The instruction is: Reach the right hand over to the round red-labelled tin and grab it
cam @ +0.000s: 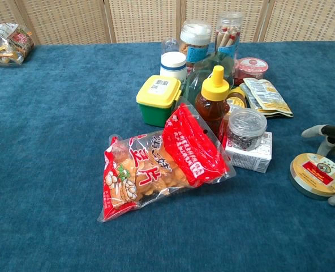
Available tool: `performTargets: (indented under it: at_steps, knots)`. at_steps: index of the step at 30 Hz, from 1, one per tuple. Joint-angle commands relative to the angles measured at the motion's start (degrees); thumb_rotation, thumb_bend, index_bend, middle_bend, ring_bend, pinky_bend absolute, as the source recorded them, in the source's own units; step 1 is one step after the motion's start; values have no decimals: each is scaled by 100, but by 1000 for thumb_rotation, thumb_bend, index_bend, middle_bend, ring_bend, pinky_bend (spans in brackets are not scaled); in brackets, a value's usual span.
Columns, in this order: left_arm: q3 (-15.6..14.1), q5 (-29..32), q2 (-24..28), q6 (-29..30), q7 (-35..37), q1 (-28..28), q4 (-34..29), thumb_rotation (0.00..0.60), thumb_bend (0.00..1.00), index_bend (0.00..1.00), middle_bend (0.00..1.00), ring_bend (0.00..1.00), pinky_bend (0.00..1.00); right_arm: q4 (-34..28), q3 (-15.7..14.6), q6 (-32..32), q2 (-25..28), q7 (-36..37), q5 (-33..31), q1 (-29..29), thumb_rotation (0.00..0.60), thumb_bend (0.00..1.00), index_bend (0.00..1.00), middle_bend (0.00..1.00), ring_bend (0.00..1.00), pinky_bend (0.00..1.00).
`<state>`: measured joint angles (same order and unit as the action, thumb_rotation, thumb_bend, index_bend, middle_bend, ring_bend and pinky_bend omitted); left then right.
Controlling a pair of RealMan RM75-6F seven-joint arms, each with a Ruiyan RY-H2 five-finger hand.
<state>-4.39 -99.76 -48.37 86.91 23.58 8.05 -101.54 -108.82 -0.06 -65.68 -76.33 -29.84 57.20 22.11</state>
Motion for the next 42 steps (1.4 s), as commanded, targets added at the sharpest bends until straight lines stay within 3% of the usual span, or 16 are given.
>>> performTargets:
  at_steps: [1,6,15,31,42]
  knots:
    - [-2,-1,2,7,11,-5,0,600,367,192,59,0,0,19,7,4,-17,50,27,6,595,0,161,471,272,208]
    - [3,9,-9,23,25,-17,14,600,367,190,58,0,0,-6,22,-141,43,124,193,-39,600,0,350,681,501,426]
    - [8,0,-36,6,26,-6,28,600,369,189,56,0,0,-70,2,-146,79,242,163,-87,600,0,414,770,644,530]
    - [17,-10,-51,0,10,2,12,600,367,189,55,0,0,-399,287,-509,697,445,291,-159,600,0,435,803,672,531]
    - [-7,-78,-72,-7,-60,4,-40,600,368,188,55,0,0,-715,851,-633,1615,1531,521,-236,600,0,434,799,672,531]
